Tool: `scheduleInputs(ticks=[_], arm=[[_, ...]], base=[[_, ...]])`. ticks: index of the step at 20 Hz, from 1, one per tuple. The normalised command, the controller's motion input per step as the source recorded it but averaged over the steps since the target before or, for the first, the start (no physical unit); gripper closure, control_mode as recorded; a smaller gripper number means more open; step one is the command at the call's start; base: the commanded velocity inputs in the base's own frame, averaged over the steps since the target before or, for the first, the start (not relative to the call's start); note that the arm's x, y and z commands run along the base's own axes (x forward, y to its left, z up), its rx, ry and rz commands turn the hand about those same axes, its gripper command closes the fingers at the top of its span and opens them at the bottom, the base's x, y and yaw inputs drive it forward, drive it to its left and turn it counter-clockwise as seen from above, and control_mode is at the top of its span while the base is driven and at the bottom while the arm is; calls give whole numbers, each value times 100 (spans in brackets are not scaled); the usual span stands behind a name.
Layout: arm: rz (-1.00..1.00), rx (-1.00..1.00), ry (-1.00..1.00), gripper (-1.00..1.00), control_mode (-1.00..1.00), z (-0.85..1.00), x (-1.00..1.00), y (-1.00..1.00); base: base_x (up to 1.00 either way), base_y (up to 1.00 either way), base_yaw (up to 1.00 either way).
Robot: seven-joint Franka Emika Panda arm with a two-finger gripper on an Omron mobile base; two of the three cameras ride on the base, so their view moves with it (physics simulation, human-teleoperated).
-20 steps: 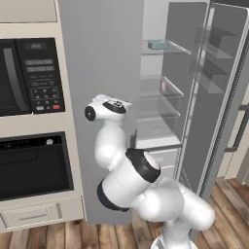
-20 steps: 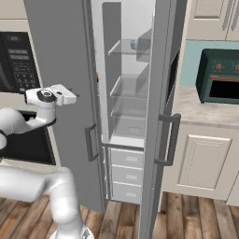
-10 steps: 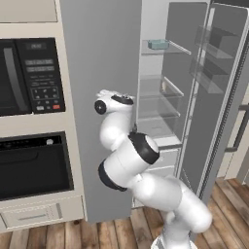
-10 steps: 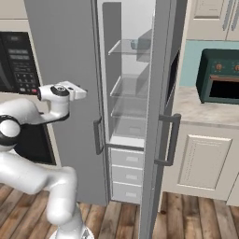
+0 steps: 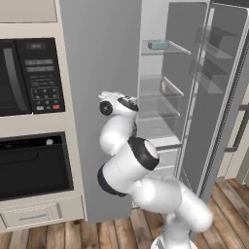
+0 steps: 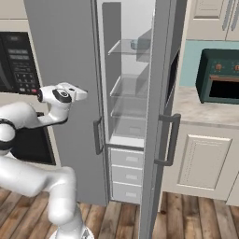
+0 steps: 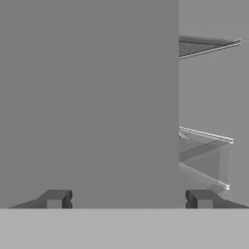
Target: Pick up the frozen fish from the freezer, place it on any shelf in the fridge, and close the fridge and freezer doors when done.
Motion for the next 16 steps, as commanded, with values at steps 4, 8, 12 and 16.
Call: scheduleInputs(ticks=[4, 8, 12, 16], arm=[[5, 1, 4, -100, -100, 32, -100, 22], [7, 1, 3, -100, -100, 42, -100, 24], [4, 6, 5, -100, -100, 56, -100, 3], [3, 9, 9, -100, -100, 65, -100, 0]], base=[[0, 0, 0], [0, 0, 0], [0, 0, 0], [0, 0, 0]])
